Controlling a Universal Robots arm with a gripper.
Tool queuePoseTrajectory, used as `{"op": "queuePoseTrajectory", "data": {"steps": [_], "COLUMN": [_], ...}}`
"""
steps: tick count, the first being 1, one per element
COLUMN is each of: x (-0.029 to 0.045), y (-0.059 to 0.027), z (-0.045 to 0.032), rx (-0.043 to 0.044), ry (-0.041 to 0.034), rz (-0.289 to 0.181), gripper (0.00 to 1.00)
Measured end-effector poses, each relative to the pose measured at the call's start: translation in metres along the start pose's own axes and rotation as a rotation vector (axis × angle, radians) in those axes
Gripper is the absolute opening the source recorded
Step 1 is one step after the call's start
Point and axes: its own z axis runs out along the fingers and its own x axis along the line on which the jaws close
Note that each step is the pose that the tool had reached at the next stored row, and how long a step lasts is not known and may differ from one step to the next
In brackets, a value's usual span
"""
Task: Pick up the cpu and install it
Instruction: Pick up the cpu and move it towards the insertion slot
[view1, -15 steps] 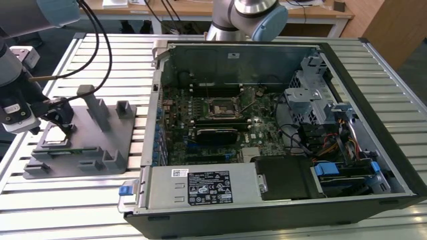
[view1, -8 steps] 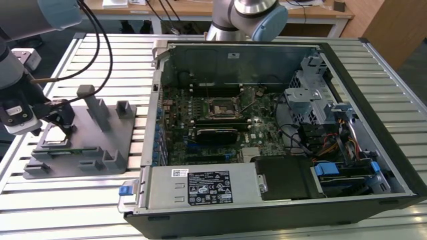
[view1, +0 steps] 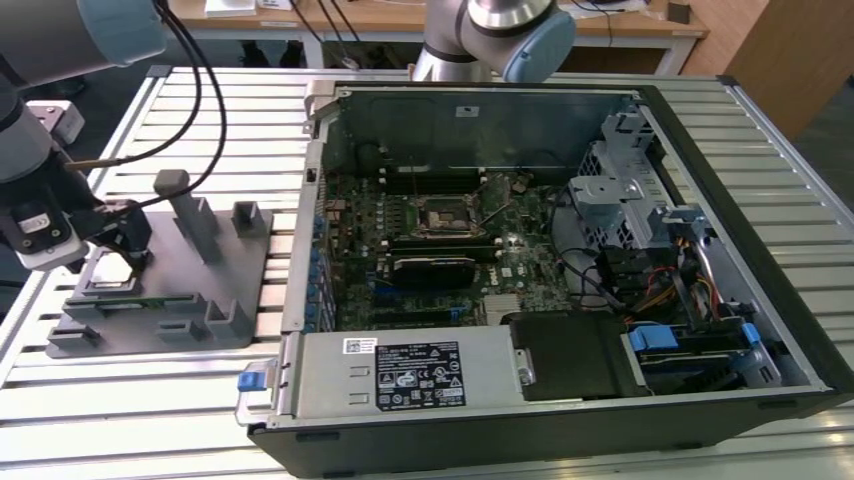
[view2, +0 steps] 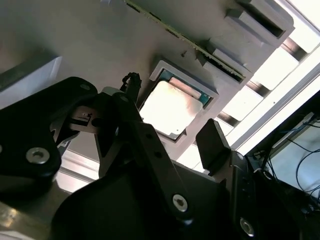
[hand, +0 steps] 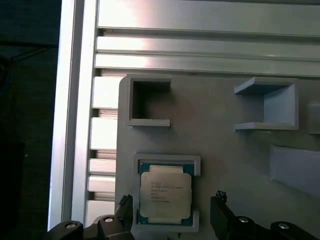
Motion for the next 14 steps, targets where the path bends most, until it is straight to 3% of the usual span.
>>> {"op": "queuePoseTrajectory", "data": {"steps": [5,14], "x": [0.0013,0.0053], "y": [0.0068,0.0078], "z": [0.0057,0.0145], "rx": [0.0000,0.0001], "ry": [-0.0007,-0.0004], "rz": [-0.002,-0.003], "gripper": [0.72,0.72]}}
